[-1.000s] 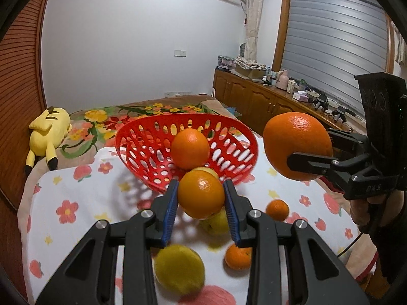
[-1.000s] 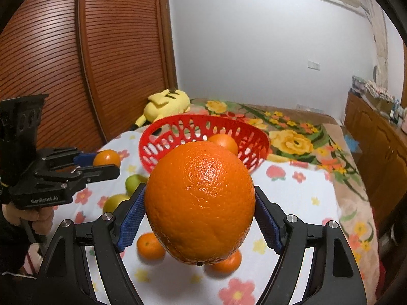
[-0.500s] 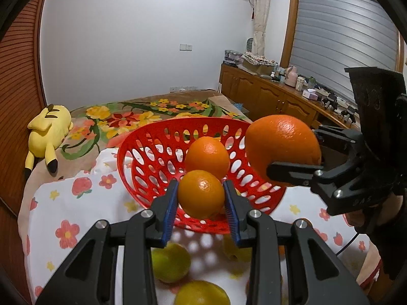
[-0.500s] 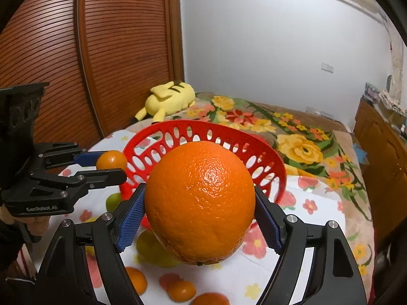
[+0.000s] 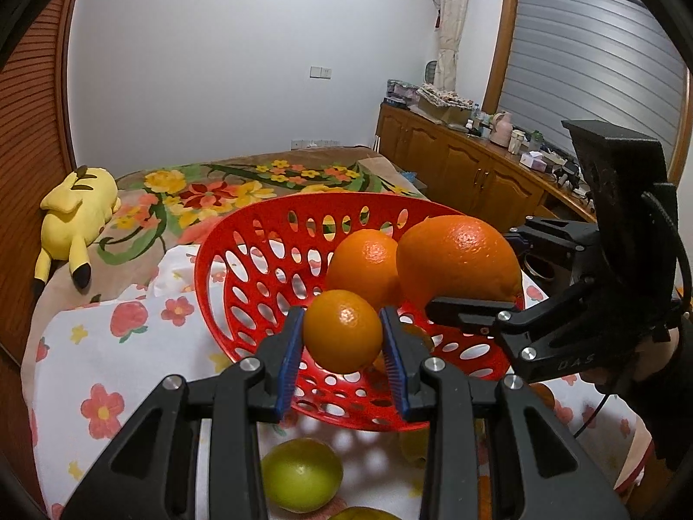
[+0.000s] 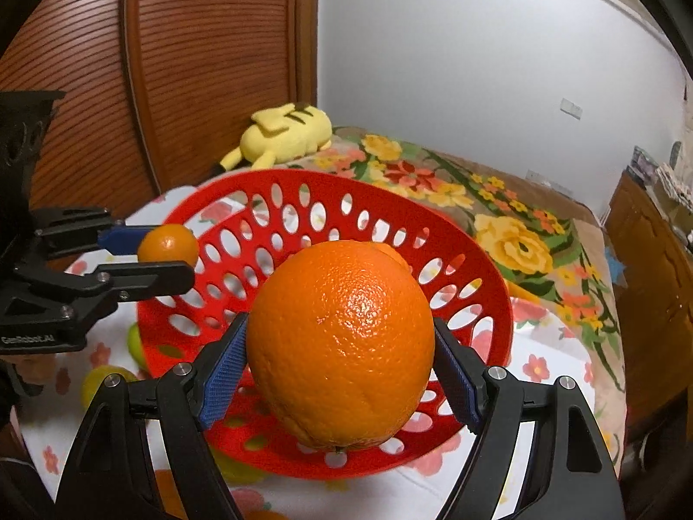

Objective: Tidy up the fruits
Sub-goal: 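Carry the mandarin and the orange over the red basket with both tools, then release the orange and mandarin into the basket and withdraw both tools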

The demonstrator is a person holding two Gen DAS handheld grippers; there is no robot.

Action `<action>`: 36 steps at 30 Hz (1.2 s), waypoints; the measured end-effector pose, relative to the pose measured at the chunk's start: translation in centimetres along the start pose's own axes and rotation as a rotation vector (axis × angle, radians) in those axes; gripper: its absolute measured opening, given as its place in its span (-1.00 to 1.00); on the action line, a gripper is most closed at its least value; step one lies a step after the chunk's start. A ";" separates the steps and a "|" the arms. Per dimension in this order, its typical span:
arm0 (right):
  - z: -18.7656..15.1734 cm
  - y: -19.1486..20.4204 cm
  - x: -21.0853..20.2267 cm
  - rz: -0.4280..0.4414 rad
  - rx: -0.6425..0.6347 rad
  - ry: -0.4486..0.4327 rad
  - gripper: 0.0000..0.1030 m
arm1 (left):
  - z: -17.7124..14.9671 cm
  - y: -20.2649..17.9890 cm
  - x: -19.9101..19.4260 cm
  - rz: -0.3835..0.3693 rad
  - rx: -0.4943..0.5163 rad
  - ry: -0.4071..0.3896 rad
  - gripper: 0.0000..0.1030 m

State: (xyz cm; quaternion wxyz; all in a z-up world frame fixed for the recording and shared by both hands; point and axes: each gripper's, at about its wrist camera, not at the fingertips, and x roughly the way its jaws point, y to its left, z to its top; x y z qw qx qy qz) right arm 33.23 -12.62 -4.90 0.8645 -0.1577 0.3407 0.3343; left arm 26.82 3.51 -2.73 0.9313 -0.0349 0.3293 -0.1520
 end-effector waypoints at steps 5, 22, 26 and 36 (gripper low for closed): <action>0.0 -0.1 0.8 0.017 0.003 0.023 0.58 | -0.1 0.4 0.4 -0.006 0.000 0.005 -0.35; 1.1 -1.3 -1.0 0.013 0.058 -0.055 0.64 | 0.0 0.6 0.7 0.002 0.003 0.015 -0.34; 1.1 -1.9 -1.9 -0.002 0.070 -0.072 0.66 | 0.0 0.7 1.0 0.001 0.009 0.021 -0.34; -0.3 -1.8 -3.5 -0.013 0.091 -0.088 0.68 | -0.1 0.2 1.2 -0.002 0.012 0.020 -0.30</action>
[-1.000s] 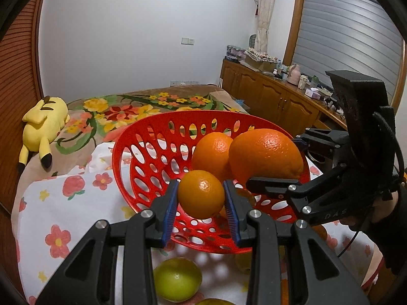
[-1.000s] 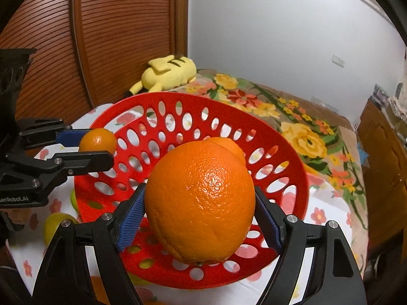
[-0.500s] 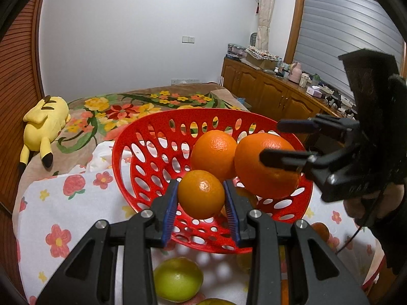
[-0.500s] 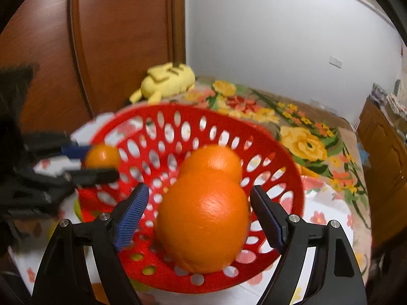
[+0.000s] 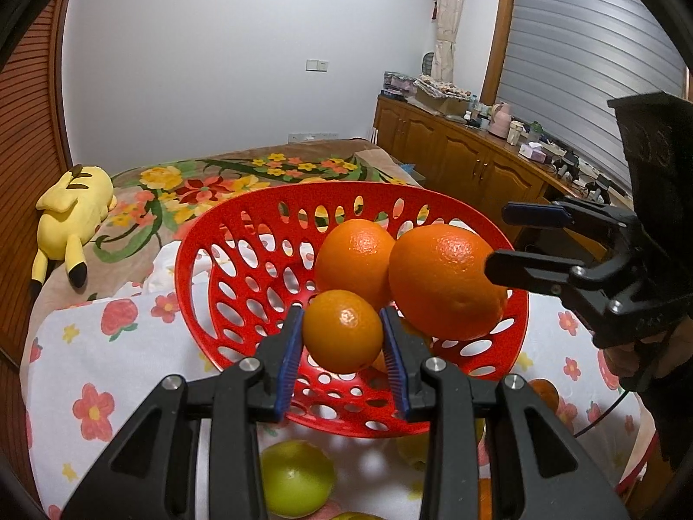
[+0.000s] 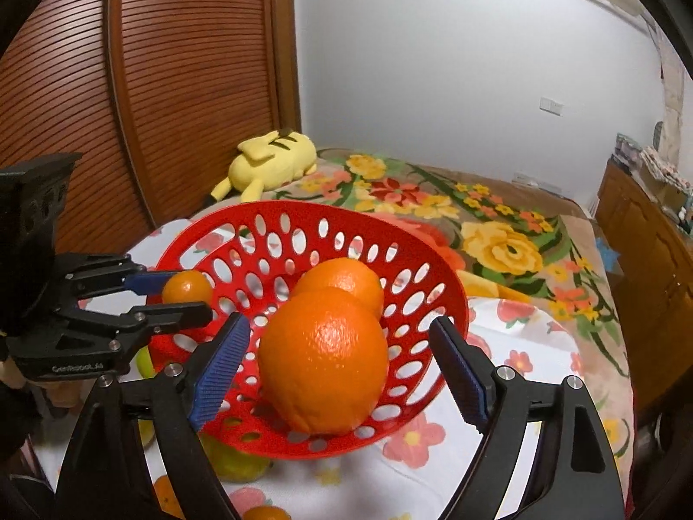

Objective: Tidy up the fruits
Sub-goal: 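Release the orange and mandarin into the basket and withdraw both tools, then lower the left tool to the yellow pomelo while the right tool reaches a mandarin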

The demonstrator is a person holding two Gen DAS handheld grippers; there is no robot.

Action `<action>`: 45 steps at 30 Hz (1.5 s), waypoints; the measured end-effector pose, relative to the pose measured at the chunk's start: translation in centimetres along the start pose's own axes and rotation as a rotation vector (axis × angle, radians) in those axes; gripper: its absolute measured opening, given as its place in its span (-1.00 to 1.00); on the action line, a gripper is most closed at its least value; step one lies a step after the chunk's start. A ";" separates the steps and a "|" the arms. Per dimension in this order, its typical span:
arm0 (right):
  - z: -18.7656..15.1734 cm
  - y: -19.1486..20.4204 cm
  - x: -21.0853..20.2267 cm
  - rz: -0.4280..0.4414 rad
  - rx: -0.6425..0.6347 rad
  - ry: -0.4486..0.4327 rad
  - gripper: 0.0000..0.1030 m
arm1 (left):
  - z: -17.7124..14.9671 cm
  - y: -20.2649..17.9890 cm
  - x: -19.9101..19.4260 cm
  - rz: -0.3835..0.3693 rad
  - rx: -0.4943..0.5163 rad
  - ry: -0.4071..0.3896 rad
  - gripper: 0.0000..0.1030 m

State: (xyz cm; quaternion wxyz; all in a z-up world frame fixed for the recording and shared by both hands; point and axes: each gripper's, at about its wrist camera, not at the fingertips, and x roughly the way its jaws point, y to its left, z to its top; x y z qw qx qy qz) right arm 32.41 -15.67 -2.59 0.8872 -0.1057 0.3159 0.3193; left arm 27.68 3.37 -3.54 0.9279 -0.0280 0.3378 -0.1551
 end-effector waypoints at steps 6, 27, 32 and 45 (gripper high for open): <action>-0.7 -0.1 -1.1 0.000 0.020 -0.013 0.70 | -0.2 -0.1 -0.6 0.003 -0.007 -0.006 -0.13; -6.3 3.4 -7.4 -0.015 0.147 -0.076 0.73 | -4.8 -1.6 -7.9 -0.020 0.013 -0.040 0.31; -8.2 4.7 -7.9 -0.004 0.182 -0.079 0.73 | -6.7 -1.8 -8.8 -0.013 0.014 -0.024 0.32; -11.4 7.7 -6.7 0.016 0.209 -0.066 0.73 | -10.9 -1.2 -8.6 0.004 -0.015 0.033 0.32</action>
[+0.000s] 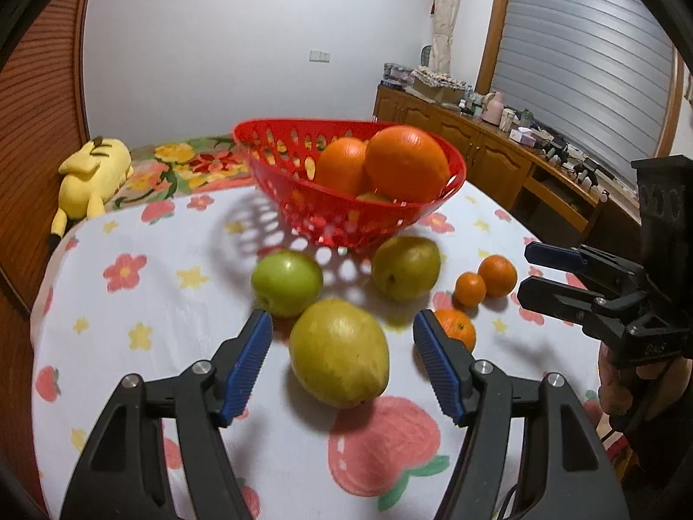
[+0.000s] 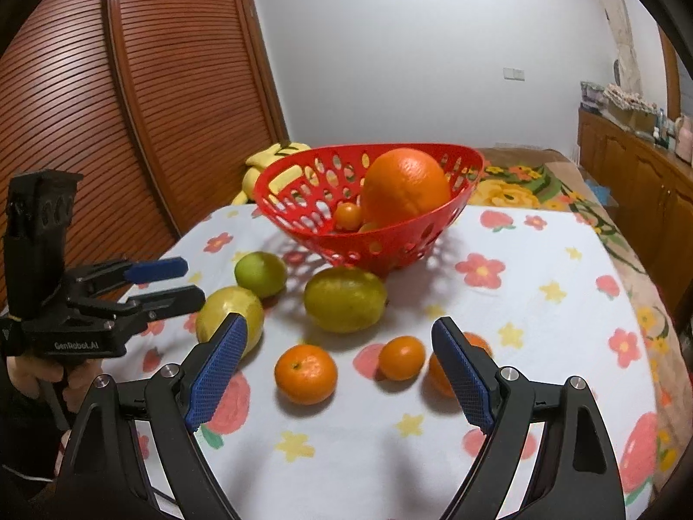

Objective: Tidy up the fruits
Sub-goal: 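Lower the left tool to the yellow pomelo while the right tool reaches a mandarin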

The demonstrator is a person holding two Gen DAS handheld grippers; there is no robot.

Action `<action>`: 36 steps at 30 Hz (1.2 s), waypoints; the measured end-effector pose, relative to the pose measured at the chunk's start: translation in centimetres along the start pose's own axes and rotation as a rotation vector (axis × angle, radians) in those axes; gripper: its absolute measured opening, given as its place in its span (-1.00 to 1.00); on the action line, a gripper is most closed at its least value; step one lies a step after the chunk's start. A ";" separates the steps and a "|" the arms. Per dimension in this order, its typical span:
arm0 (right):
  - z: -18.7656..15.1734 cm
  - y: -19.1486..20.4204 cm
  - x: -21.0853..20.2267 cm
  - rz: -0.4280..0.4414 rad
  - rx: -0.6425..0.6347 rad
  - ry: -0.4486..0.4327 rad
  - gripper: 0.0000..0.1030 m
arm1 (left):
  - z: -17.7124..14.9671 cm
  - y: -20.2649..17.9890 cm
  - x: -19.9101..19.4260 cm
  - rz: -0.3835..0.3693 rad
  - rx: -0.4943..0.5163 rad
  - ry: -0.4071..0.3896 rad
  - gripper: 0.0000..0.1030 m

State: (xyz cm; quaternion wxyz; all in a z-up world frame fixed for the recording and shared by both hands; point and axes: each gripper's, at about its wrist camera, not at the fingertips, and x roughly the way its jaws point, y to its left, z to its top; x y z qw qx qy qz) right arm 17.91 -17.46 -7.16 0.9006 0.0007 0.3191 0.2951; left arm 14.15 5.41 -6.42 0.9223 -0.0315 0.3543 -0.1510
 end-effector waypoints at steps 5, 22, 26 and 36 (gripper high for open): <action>-0.7 1.1 1.0 0.013 -0.020 0.018 0.73 | -0.7 0.4 1.0 0.007 -0.015 0.024 0.32; -2.5 1.9 4.5 0.032 -0.038 0.131 0.23 | -1.2 1.0 1.9 0.003 -0.045 0.055 0.32; -2.6 2.0 5.2 0.035 -0.038 0.159 0.11 | -1.2 0.9 2.0 0.002 -0.048 0.059 0.32; -2.8 2.0 6.1 0.040 -0.037 0.201 -0.04 | -1.3 0.7 2.5 0.003 -0.048 0.074 0.32</action>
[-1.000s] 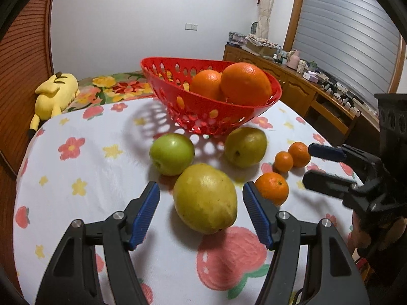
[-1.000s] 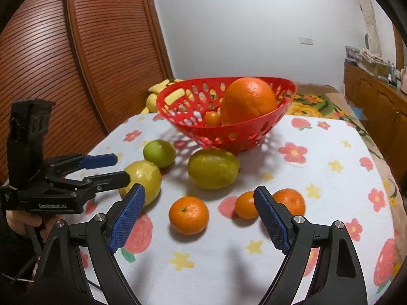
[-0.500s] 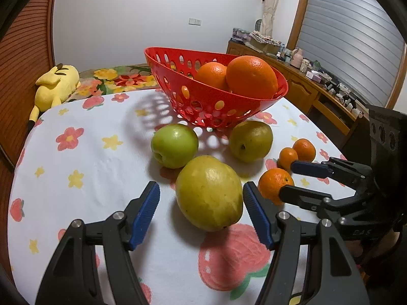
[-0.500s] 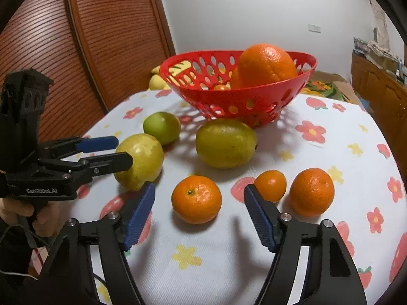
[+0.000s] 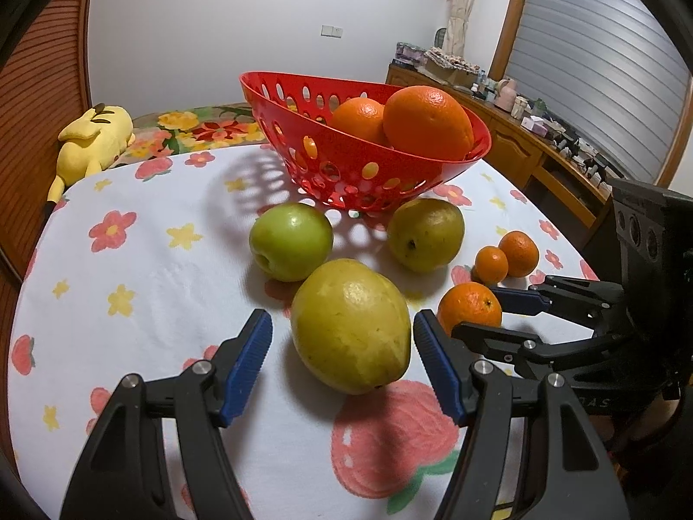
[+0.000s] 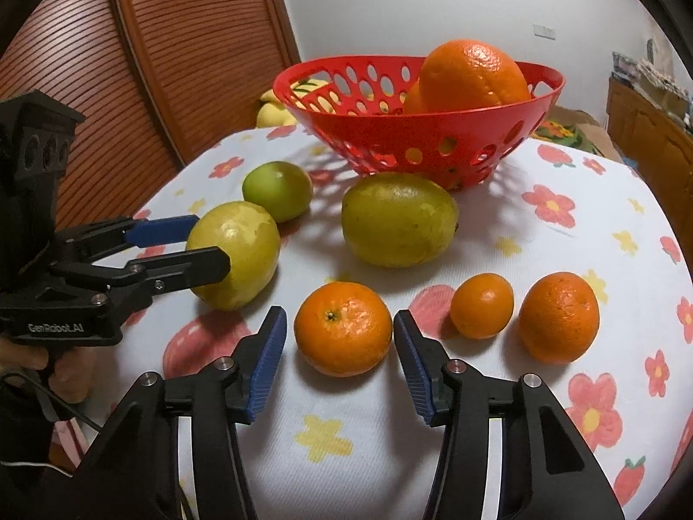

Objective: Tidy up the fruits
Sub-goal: 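Lower the left tool to the yellow pomelo while the right tool reaches a mandarin, then grasp the yellow pomelo with the left tool while the right tool grasps the mandarin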

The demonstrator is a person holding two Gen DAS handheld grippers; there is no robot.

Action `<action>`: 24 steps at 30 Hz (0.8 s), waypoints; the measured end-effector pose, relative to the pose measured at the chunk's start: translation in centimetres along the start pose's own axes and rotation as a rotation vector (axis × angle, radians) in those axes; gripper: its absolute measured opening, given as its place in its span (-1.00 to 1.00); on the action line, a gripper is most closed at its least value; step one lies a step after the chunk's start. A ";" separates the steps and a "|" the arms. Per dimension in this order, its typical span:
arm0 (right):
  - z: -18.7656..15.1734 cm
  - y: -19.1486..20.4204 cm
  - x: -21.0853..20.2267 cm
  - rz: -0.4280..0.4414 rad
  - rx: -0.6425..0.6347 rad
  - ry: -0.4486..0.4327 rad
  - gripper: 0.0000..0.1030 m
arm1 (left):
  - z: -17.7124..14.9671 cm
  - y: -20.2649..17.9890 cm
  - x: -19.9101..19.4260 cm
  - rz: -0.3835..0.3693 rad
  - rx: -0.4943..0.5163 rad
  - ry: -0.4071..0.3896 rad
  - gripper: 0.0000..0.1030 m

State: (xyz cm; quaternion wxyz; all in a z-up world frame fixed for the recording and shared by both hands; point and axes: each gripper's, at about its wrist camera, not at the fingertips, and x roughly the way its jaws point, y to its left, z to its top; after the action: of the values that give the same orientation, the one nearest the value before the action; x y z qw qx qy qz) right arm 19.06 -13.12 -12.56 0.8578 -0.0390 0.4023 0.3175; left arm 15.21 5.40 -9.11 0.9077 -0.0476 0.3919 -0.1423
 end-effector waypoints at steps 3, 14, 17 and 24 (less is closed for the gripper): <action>0.0 0.0 0.1 -0.002 0.000 0.004 -0.07 | 0.0 -0.1 0.2 0.001 -0.001 0.005 0.32; -0.1 0.3 -0.2 -0.005 -0.021 0.001 -0.11 | 0.2 -0.2 0.8 0.003 0.003 0.028 0.32; -0.2 0.4 -0.4 -0.010 -0.029 -0.004 -0.11 | 0.3 -0.3 1.1 0.001 0.004 0.040 0.32; -0.7 -0.1 -1.0 -0.006 -0.017 -0.013 -0.11 | 0.4 -0.7 1.8 0.011 0.015 0.060 0.32</action>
State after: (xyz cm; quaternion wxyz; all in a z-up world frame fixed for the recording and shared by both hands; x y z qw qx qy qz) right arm 18.18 -13.99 -12.34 0.8611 -0.0456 0.3937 0.3184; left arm 16.53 4.18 -9.93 0.8966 -0.0343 0.4182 -0.1417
